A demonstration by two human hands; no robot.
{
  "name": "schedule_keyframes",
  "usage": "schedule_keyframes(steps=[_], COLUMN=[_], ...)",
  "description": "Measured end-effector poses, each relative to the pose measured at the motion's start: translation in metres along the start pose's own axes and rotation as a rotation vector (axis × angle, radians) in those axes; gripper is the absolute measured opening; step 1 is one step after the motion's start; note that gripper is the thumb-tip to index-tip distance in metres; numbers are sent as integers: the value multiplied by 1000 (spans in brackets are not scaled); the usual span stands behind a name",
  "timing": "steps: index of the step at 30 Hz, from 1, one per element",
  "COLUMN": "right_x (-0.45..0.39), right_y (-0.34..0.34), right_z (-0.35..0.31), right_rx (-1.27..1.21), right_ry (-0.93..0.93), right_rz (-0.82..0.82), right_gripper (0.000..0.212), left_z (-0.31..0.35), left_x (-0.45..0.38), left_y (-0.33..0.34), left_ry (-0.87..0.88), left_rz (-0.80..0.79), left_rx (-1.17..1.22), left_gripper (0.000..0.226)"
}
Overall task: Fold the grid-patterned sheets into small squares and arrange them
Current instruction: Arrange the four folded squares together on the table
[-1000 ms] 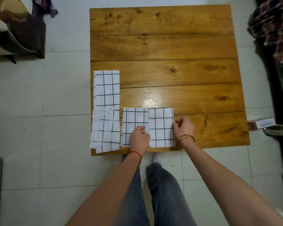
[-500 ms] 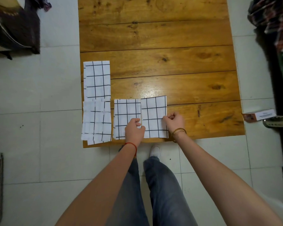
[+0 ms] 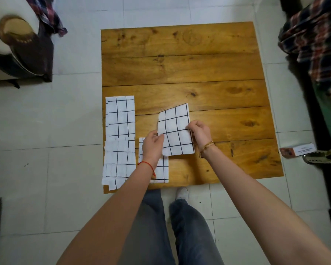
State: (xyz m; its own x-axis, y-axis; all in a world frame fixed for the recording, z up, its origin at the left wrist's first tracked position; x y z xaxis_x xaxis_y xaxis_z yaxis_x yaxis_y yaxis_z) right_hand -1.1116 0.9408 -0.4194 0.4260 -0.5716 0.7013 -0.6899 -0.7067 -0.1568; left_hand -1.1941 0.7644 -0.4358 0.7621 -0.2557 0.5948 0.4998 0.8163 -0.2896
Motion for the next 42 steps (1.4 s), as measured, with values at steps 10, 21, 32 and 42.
schedule_keyframes(steps=[10, 21, 32, 42], right_x=[-56, -85, -66, -56], right_y=[82, 113, 112, 130], right_z=[-25, -16, -24, -14], right_rx=[374, 645, 1000, 1213], right_ry=[-105, -77, -392, -469], right_rz=[103, 147, 191, 151], right_gripper=[10, 6, 31, 49], left_z=[11, 14, -8, -25], left_x=[-86, -113, -110, -110], left_y=[-69, -90, -157, -165], left_ry=[104, 269, 197, 164], left_rz=[30, -4, 246, 204], left_rx=[-216, -392, -587, -660], left_gripper=[40, 41, 47, 53])
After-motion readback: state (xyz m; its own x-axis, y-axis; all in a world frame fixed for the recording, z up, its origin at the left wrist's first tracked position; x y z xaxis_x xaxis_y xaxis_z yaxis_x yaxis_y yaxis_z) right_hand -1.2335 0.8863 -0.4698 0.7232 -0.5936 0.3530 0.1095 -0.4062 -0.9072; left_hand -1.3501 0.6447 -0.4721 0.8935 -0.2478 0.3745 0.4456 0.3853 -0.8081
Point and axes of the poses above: each hand's wrist, its own x-axis away from the middle knuckle, its own y-axis out of the palm, z = x × y, the point moved 8 cm from there along -x, towards the middle knuckle, and after that the axes turned 4 degrees about y, right-handed, at the moved point
